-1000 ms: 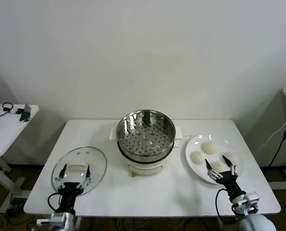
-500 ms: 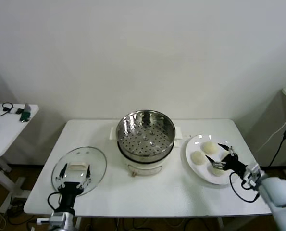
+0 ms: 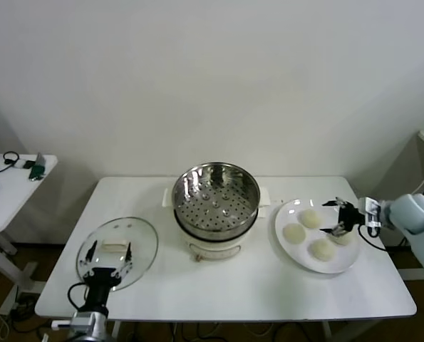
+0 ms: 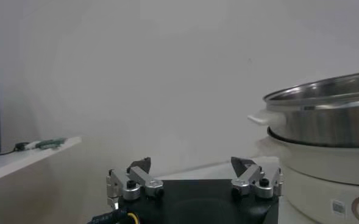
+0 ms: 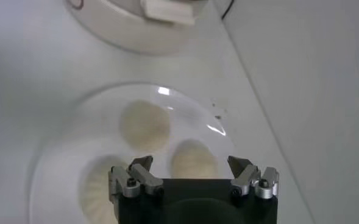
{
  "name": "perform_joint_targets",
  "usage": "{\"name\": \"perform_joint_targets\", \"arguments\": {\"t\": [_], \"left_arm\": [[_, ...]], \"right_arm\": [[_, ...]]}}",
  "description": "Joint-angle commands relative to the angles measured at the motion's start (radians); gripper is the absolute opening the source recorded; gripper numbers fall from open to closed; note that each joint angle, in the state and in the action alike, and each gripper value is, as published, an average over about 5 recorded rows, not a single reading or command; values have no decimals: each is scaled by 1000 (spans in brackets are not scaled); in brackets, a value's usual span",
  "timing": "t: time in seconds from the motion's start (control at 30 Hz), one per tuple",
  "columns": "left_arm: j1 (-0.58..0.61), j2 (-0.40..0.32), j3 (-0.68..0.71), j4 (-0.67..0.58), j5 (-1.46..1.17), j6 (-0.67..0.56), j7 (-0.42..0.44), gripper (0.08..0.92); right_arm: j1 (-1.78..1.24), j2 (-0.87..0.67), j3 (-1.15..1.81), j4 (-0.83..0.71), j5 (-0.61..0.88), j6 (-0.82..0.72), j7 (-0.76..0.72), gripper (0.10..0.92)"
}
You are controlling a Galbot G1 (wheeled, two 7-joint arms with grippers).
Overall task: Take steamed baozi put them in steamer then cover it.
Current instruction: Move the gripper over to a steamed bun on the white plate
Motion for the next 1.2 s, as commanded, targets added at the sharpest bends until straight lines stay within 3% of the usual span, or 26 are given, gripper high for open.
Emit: {"name": "perform_joint_targets", "arguments": {"t": [0.03, 0.37, 0.77, 1.2], "left_arm": [[0, 3, -2, -1, -3, 3, -1, 823], [0, 14, -15, -8, -16, 16, -8, 823], [-15, 13, -20, -18, -32, 30, -8, 823], [-18, 20, -31, -5, -39, 42, -14, 823]], "right_arm": [[373, 15, -410, -171, -40, 4, -98, 823], [432, 227, -514, -395, -109, 43, -103, 823], [370, 385, -440, -597, -191, 81, -78, 823], [339, 453, -402, -663, -221, 106, -73, 823]]}}
